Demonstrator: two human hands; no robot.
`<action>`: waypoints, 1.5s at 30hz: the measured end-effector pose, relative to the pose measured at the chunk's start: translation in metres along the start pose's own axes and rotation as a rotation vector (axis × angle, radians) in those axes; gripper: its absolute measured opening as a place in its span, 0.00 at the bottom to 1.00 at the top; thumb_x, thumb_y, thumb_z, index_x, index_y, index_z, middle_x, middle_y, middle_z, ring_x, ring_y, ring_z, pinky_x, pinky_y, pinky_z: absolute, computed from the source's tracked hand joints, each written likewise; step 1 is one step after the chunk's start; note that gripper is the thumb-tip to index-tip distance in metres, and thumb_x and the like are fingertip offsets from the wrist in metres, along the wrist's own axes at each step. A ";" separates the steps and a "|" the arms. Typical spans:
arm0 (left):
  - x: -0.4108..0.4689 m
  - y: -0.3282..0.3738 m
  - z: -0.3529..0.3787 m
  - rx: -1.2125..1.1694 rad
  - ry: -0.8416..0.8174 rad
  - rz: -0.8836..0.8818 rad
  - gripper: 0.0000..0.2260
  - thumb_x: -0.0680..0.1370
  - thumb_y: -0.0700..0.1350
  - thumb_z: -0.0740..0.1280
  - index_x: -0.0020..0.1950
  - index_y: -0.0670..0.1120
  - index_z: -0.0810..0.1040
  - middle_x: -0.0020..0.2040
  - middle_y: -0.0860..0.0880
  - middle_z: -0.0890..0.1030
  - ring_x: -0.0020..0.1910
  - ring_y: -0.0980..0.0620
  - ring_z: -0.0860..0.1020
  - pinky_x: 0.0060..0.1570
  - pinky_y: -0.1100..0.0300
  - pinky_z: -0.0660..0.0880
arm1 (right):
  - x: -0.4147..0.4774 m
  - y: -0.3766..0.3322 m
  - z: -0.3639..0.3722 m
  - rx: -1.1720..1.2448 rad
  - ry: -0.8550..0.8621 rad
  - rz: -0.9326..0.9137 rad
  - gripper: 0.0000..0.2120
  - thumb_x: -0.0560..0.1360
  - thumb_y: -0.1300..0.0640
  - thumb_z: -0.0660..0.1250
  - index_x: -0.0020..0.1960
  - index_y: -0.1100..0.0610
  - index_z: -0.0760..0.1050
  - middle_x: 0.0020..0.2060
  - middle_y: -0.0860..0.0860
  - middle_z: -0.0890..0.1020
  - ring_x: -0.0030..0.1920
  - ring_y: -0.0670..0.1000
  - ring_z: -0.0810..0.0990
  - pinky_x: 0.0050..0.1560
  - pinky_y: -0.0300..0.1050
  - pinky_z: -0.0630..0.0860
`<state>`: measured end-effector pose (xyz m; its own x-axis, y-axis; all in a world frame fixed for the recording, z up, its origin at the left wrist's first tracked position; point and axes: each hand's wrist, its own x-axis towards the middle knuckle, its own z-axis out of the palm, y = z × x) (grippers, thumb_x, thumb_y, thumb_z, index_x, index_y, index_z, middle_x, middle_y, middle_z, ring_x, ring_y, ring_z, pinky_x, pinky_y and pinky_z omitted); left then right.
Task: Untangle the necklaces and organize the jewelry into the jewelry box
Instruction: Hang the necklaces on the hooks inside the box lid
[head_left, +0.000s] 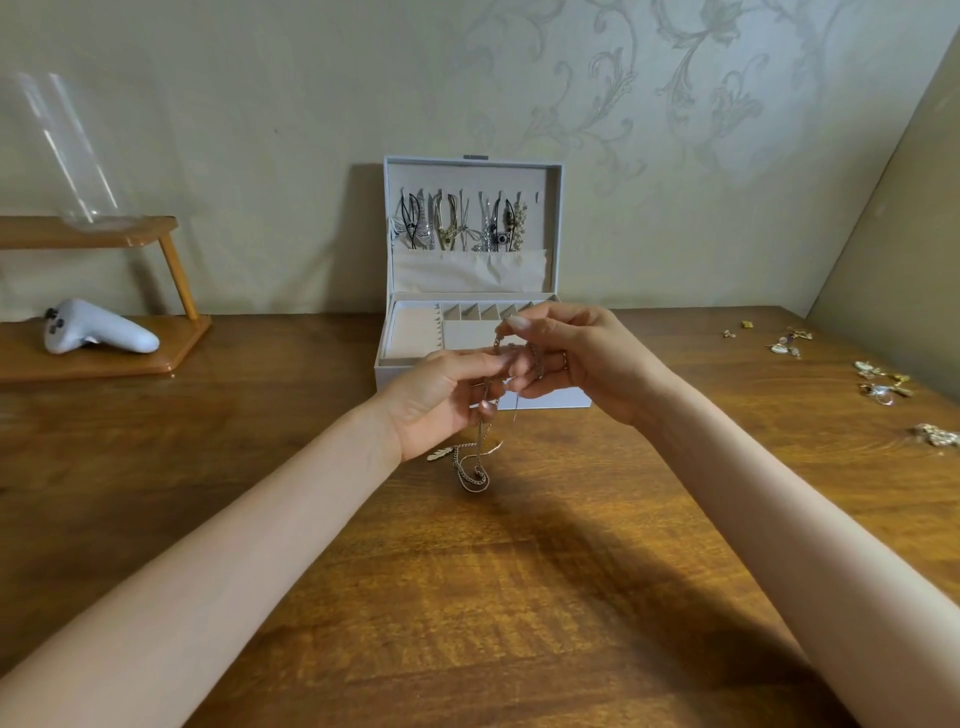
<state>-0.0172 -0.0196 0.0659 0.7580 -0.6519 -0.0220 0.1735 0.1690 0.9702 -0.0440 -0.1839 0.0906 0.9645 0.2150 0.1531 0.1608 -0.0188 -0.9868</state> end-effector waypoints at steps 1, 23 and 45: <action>0.000 0.000 0.001 -0.007 -0.005 -0.010 0.03 0.71 0.43 0.66 0.43 0.48 0.77 0.35 0.53 0.76 0.34 0.59 0.70 0.30 0.68 0.64 | 0.000 0.000 0.001 -0.001 -0.010 -0.001 0.10 0.71 0.54 0.67 0.46 0.60 0.78 0.29 0.54 0.81 0.31 0.51 0.82 0.33 0.41 0.78; -0.002 0.004 -0.003 0.408 0.149 -0.397 0.19 0.80 0.53 0.59 0.41 0.40 0.79 0.32 0.47 0.81 0.26 0.58 0.75 0.25 0.69 0.70 | 0.001 0.007 0.008 -0.275 0.057 -0.071 0.04 0.75 0.59 0.68 0.42 0.58 0.80 0.35 0.51 0.82 0.40 0.47 0.79 0.39 0.37 0.74; -0.007 0.033 -0.018 0.404 0.277 -0.027 0.09 0.77 0.46 0.66 0.37 0.47 0.78 0.39 0.52 0.80 0.44 0.55 0.75 0.49 0.57 0.72 | 0.004 0.016 -0.003 -0.099 0.113 0.095 0.05 0.75 0.55 0.68 0.44 0.57 0.78 0.32 0.50 0.82 0.34 0.46 0.79 0.35 0.35 0.73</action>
<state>-0.0060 0.0038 0.0939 0.9049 -0.4216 -0.0588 -0.0207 -0.1815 0.9832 -0.0373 -0.1865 0.0758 0.9928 0.0966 0.0703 0.0827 -0.1314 -0.9879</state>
